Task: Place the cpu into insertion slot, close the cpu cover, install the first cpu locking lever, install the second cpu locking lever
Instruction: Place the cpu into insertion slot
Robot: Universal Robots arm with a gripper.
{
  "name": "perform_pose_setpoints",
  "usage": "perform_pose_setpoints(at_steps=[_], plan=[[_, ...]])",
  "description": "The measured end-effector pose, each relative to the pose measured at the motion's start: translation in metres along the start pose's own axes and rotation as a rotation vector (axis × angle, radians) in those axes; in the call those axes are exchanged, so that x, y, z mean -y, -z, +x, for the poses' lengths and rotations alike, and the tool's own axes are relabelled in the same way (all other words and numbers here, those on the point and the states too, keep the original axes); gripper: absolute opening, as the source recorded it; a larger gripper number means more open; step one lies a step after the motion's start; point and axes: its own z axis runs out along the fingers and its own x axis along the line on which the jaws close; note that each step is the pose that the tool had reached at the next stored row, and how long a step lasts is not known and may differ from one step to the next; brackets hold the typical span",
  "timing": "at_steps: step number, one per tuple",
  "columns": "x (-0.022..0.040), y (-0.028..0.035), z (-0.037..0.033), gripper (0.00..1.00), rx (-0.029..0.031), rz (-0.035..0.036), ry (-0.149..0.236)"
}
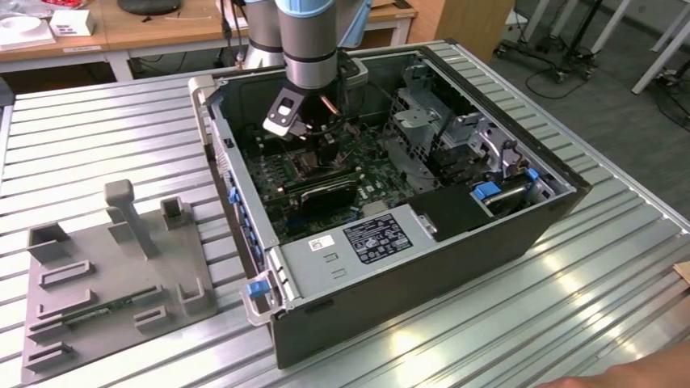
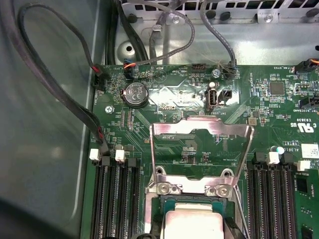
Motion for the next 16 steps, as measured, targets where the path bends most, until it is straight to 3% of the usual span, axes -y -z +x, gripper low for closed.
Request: perform_pose_setpoints(at_steps=[16], plan=[[-0.0001, -0.0013, 0.0004, 0.55, -0.0022, -0.0017, 0.0]])
